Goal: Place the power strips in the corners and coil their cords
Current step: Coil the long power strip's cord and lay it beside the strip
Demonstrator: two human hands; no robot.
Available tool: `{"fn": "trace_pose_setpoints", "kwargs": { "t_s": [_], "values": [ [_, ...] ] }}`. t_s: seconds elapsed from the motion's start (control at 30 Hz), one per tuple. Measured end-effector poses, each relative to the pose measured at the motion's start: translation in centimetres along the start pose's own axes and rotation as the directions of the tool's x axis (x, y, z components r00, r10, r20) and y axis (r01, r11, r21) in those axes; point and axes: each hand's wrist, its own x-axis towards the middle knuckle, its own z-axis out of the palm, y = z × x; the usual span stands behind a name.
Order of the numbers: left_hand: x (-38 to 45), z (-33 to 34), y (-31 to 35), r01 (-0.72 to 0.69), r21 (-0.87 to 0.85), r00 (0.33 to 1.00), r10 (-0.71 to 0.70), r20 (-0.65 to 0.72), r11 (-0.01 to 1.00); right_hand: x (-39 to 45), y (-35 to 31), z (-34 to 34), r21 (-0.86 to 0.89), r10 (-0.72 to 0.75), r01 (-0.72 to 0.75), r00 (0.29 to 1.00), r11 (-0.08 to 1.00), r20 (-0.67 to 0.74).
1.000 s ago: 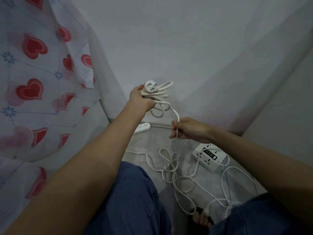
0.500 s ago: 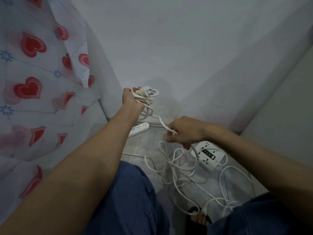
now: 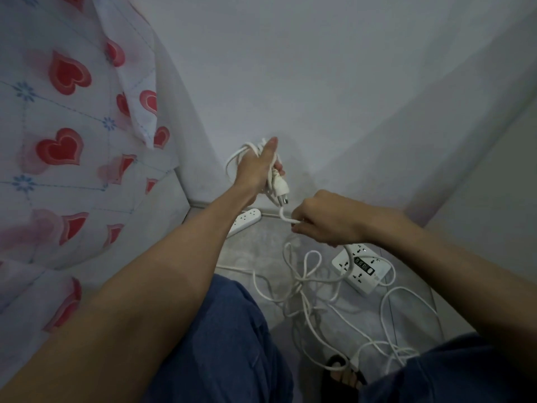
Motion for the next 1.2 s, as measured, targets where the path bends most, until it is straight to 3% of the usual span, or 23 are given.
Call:
{"fn": "trace_pose_setpoints", "kwargs": {
  "t_s": [0.07, 0.13, 0.17, 0.23, 0.33, 0.47, 0.57, 0.7, 0.8, 0.87, 0.93, 1.0, 1.1, 1.2],
  "values": [
    [-0.2, 0.6, -0.5, -0.097, 0.202, 0.989, 0.071, 0.133, 0.975, 0.2, 0.2, 0.0, -0.008, 0.001, -0.002, 0.993, 1.0, -0.118],
    [-0.4, 1.0, -1.1, -0.302, 0.436, 0.918, 0.136, 0.372, 0.847, 0.3, 0.7, -0.4, 0.063, 0.04, -0.026, 0.971, 0.998, -0.237],
    [-0.7, 1.1, -1.4, -0.389, 0.477, 0.859, 0.124, 0.496, 0.788, 0.3, 0.9, -0.8, 0.084, 0.063, -0.04, 0.955, 0.996, -0.288],
    [-1.5, 0.9, -1.8, -0.349, 0.382, 0.762, 0.022, 0.648, 0.856, 0.1, 1.7, -1.5, 0.113, 0.115, -0.083, 0.939, 0.99, -0.325],
    [-3.1, 1.5, -1.2, -0.136, 0.343, 0.727, -0.141, 0.672, 0.929, -0.5, 3.9, -1.8, 0.209, 0.227, -0.165, 0.921, 0.964, -0.318],
    [-3.8, 2.1, 0.6, -0.217, 0.449, 0.689, -0.19, 0.7, 0.867, -0.8, 6.8, -1.2, 0.352, 0.337, -0.224, 0.891, 0.909, -0.304],
    [-3.0, 1.6, 0.4, -0.314, 0.496, 0.633, -0.211, 0.745, 0.81, -0.4, 8.6, -0.3, 0.322, 0.352, -0.258, 0.892, 0.911, -0.283],
    [-2.6, 1.5, 1.2, -0.423, 0.604, 0.657, -0.231, 0.718, 0.675, 0.2, 10.2, 1.1, 0.185, 0.369, -0.325, 0.878, 0.927, -0.305],
    [-2.8, 1.4, 2.2, -0.454, 0.64, 0.703, -0.192, 0.685, 0.62, 0.3, 11.2, 1.7, 0.238, 0.412, -0.348, 0.85, 0.907, -0.328],
    [-3.3, 1.6, 2.6, -0.375, 0.61, 0.712, -0.205, 0.672, 0.698, 0.5, 11.2, 1.9, 0.309, 0.436, -0.349, 0.853, 0.885, -0.287],
    [-3.9, 1.9, 3.0, -0.147, 0.497, 0.707, -0.26, 0.658, 0.855, 0.8, 11.0, 2.3, 0.368, 0.453, -0.345, 0.851, 0.864, -0.264],
    [-4.1, 2.0, 3.6, 0.054, 0.368, 0.707, -0.296, 0.642, 0.928, 0.8, 10.9, 2.7, 0.395, 0.468, -0.356, 0.851, 0.847, -0.238],
    [-3.9, 2.1, 5.0, 0.255, 0.163, 0.694, -0.298, 0.656, 0.953, 0.2, 10.7, 3.4, 0.55, 0.498, -0.344, 0.853, 0.761, -0.156],
    [-3.2, 1.9, 5.9, 0.381, -0.036, 0.739, -0.281, 0.613, 0.924, 0.4, 10.0, 3.8, 0.796, 0.524, -0.294, 0.851, 0.529, -0.034]
  ]
}}
